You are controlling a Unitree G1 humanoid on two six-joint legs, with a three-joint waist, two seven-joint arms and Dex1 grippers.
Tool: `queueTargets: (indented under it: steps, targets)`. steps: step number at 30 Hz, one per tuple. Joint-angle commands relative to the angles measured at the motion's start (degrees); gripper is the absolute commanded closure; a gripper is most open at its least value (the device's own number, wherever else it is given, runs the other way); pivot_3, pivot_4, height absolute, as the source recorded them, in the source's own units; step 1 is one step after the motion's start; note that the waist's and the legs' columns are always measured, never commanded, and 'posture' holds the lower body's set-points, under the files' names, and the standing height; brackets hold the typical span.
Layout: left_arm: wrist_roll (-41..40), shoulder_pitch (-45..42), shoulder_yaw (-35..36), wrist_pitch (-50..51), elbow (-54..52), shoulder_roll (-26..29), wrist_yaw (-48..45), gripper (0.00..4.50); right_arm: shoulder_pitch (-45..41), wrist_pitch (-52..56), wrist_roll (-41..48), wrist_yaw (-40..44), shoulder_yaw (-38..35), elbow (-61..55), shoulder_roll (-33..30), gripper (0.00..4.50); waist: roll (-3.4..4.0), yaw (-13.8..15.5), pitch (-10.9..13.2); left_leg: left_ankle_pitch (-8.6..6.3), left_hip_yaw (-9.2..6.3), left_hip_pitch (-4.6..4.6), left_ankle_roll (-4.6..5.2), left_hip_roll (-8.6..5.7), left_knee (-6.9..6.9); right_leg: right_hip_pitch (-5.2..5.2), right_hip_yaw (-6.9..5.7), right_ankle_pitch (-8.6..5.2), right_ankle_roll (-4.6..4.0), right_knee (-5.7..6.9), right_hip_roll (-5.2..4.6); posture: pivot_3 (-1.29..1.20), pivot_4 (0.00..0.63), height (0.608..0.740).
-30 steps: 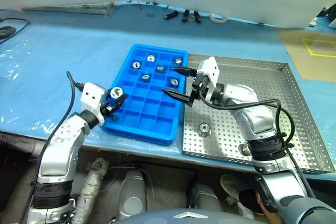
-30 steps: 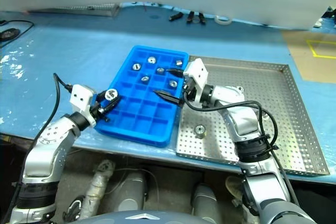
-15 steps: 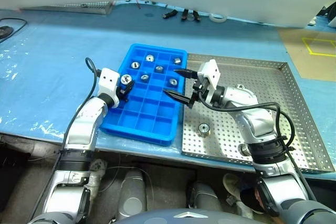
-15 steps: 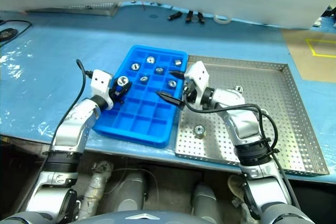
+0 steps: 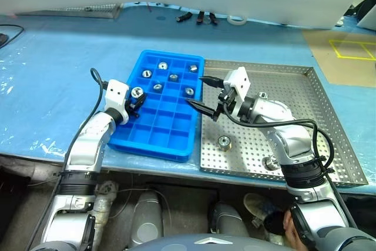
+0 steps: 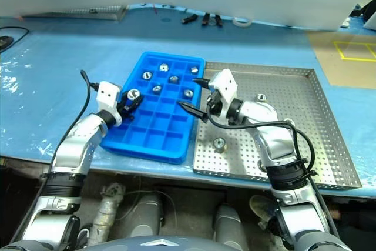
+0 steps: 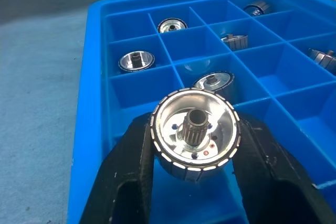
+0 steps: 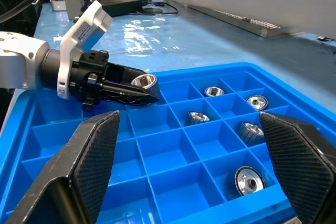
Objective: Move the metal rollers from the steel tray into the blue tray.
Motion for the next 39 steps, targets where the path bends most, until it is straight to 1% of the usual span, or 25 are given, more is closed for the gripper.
queueTargets:
  steps: [1, 2, 5, 6, 12, 15, 21, 27, 32, 34, 36, 39]
  targets:
    - [-0.31, 0.62, 3.03, 0.37, -0.32, 1.43, 1.57, 2.06, -0.55, -1.2, 0.38, -0.09, -1.4, -0.94, -0.11, 0.0, 0.0, -0.02, 0.0, 0.0, 0.0, 0.02, 0.0, 0.01, 0.0, 0.0, 0.0, 0.0, 0.0, 0.01, 0.01, 0.21, 0.15, 0.74]
    - [-0.64, 0.62, 3.06, 0.32, -0.16, 1.51, 1.36, 1.82, -0.65, -1.33, 0.31, -0.1, -1.35, -0.7, -0.04, 0.0, 0.0, -0.03, 0.0, 0.0, 0.0, 0.03, 0.0, 0.02, -0.01, 0.0, 0.0, 0.0, -0.01, 0.02, 0.02, 0.21, 0.15, 0.74]
    - [0.65, 0.26, 2.92, -0.84, -0.05, 1.67, 3.1, 0.83, -0.82, -1.98, 0.04, -0.1, -1.15, 0.04, 0.22, 0.0, 0.0, -0.13, 0.0, 0.01, 0.0, 0.05, -0.02, 0.04, -0.02, 0.0, 0.01, -0.01, -0.01, 0.03, 0.05, 0.21, 0.15, 0.74]
    - [0.99, 0.0, 2.93, -1.35, 0.12, 1.71, 3.53, 0.57, -0.83, -2.17, -0.03, -0.11, -1.09, 0.2, 0.29, 0.0, 0.0, -0.23, 0.0, 0.01, 0.0, 0.06, -0.02, 0.05, -0.02, 0.0, 0.02, -0.01, -0.02, 0.04, 0.07, 0.21, 0.15, 0.74]
    - [-1.79, -2.59, 2.66, -0.86, -0.07, 1.69, 0.99, 0.57, -0.51, -2.93, -0.21, -0.54, -1.35, 0.27, 0.24, 0.0, 0.0, -0.18, 0.0, 0.02, 0.0, 0.05, -0.03, 0.05, -0.03, 0.0, 0.02, -0.05, -0.08, 0.05, 0.08, 0.19, 0.15, 0.74]
    - [-3.06, -5.21, 2.45, -1.11, 1.8, 1.35, -0.96, 0.03, -0.15, -3.16, -0.52, -1.26, -1.68, -0.16, -0.03, 0.0, 0.0, 0.1, 0.0, 0.02, 0.0, 0.04, -0.03, 0.04, -0.02, 0.0, 0.01, -0.05, -0.09, 0.05, 0.07, 0.17, 0.15, 0.74]
    - [-3.81, -10.05, 0.74, -1.6, 5.14, 0.09, -4.46, 0.01, 1.13, -2.6, -0.18, -2.72, -2.67, -2.28, -0.79, 0.0, 0.0, 0.17, 0.0, 0.03, 0.0, -0.02, -0.02, -0.06, 0.0, 0.01, 0.0, 0.01, 0.02, 0.04, -0.02, 0.12, 0.15, 0.74]
    - [-3.48, -16.07, -3.21, -3.91, 10.86, -2.4, -10.85, 0.01, 2.55, -1.29, 0.46, -5.1, -5.92, -5.21, -2.57, 0.0, 0.0, -0.09, 0.0, 0.03, 0.0, -0.04, -0.02, -0.07, 0.01, 0.01, -0.01, 0.07, 0.13, 0.04, -0.03, 0.03, 0.15, 0.74]
    - [-2.57, -24.04, -8.69, -8.9, 21.77, -6.23, -20.85, 0.01, 6.8, 0.93, 1.28, -7.15, -11.93, -9.86, -6.45, 0.0, 0.0, -0.17, 0.0, 0.03, 0.01, -0.04, 0.0, -0.12, 0.02, 0.02, 0.01, 0.09, 0.15, 0.03, -0.02, -0.08, 0.15, 0.74]
    - [-2.92, -26.5, -10.15, -10.5, 24.73, -7.72, -25.32, 0.01, 8.58, 1.84, 1.4, -8.28, -13.75, -11.81, -7.41, 0.0, 0.0, -0.74, 0.0, 0.02, 0.03, -0.03, 0.05, -0.22, 0.02, 0.02, 0.07, 0.1, 0.17, 0.03, -0.03, -0.11, 0.15, 0.74]
    - [-3.07, -29.07, -11.95, -12.15, 27.7, -9.08, -31.23, 0.01, 10.87, 2.97, 1.55, -9.69, -15.76, -14.26, -8.07, 0.0, 0.0, -1.58, 0.0, 0.01, 0.03, -0.04, 0.09, -0.27, 0.02, 0.03, 0.07, 0.1, 0.17, 0.02, -0.06, -0.18, 0.15, 0.74]
    - [-3.65, -32.05, -15.08, -11.98, 30.05, -10.0, -41.98, 0.01, 14.86, 4.52, 1.56, -11.78, -18.1, -18.38, -8.55, 0.0, 0.0, -3.04, 0.0, 0.01, 0.03, -0.01, 0.12, -0.27, -0.02, 0.03, 0.09, 0.1, 0.18, 0.01, -0.05, -0.23, 0.15, 0.74]
